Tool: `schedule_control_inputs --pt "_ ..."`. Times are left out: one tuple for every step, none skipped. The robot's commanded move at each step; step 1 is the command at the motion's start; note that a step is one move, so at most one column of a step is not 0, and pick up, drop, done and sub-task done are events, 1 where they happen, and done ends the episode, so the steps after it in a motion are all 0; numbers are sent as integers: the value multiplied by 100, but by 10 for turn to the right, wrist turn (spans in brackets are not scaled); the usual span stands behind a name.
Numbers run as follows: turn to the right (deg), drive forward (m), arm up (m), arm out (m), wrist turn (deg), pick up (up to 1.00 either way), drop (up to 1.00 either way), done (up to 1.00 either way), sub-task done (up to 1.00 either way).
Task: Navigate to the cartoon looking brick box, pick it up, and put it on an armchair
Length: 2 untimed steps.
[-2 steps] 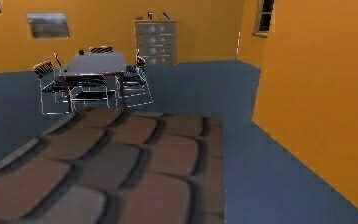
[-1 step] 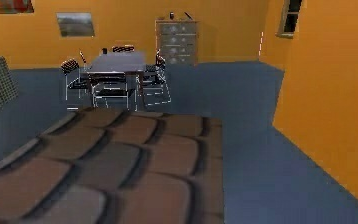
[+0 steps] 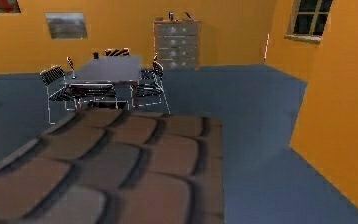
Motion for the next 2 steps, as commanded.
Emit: schedule_control_inputs --pt "120 0 0 0 0 0 0 0 0" --pt "0 100 0 0 0 0 0 0 0"
